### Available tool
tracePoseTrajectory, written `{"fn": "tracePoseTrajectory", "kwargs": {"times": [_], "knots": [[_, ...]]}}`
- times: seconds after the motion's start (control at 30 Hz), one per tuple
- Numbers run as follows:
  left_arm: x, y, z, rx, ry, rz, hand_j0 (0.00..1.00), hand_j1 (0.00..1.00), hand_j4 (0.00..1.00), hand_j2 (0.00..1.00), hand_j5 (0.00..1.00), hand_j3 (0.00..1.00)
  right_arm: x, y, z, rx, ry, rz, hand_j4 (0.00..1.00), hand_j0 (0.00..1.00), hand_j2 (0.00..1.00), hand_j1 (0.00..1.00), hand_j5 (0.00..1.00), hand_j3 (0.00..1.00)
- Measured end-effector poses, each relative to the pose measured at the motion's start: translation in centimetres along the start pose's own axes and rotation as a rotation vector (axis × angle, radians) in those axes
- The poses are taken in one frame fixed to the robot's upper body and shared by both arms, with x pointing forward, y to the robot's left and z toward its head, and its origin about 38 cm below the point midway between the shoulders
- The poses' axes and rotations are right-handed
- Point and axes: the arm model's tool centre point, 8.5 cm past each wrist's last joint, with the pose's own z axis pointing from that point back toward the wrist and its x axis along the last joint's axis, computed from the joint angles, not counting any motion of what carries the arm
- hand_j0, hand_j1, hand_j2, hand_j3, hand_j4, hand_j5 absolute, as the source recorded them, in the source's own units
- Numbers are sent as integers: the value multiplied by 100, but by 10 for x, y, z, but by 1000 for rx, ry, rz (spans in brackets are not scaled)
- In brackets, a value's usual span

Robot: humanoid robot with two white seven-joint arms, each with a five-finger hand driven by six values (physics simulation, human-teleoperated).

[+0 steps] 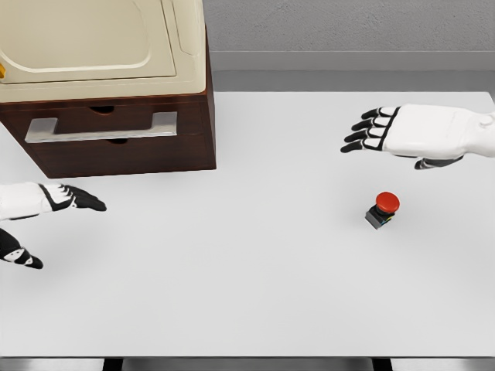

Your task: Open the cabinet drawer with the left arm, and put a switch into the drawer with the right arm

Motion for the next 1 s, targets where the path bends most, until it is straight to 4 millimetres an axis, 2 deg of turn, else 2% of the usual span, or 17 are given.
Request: {"fn": "tracePoseTrajectory", "kwargs": {"times": [0.13,0.2,0.23,0.27,0.4,0.5,0.67,1.0], "knots": [[1,-10,-7,-22,-21,23,100,100,100,100,100,100,0,5,-1,13,-5,-11,100,100,100,100,100,100],[3,-3,-8,-14,-28,9,100,100,100,100,100,100,-5,4,4,19,15,-10,100,100,100,100,100,100],[5,3,-9,-1,-36,-6,100,100,100,100,100,100,-11,0,11,24,43,9,100,100,100,100,100,100],[9,16,-9,28,-49,-27,100,100,100,100,100,100,-13,4,13,39,55,10,100,100,100,100,100,100],[27,58,-14,173,-158,-36,100,100,100,100,100,100,-12,31,18,139,63,-8,100,100,100,100,100,100],[32,86,-17,251,-152,18,100,100,100,100,100,100,-3,54,9,208,22,-33,100,100,100,100,100,100],[23,91,-22,268,-86,126,100,100,100,100,100,100,10,73,-5,254,-34,-56,100,100,100,100,100,100],[3,85,-31,233,87,178,100,100,100,100,100,100,13,77,-23,248,-56,-61,100,100,100,100,100,100]]}}
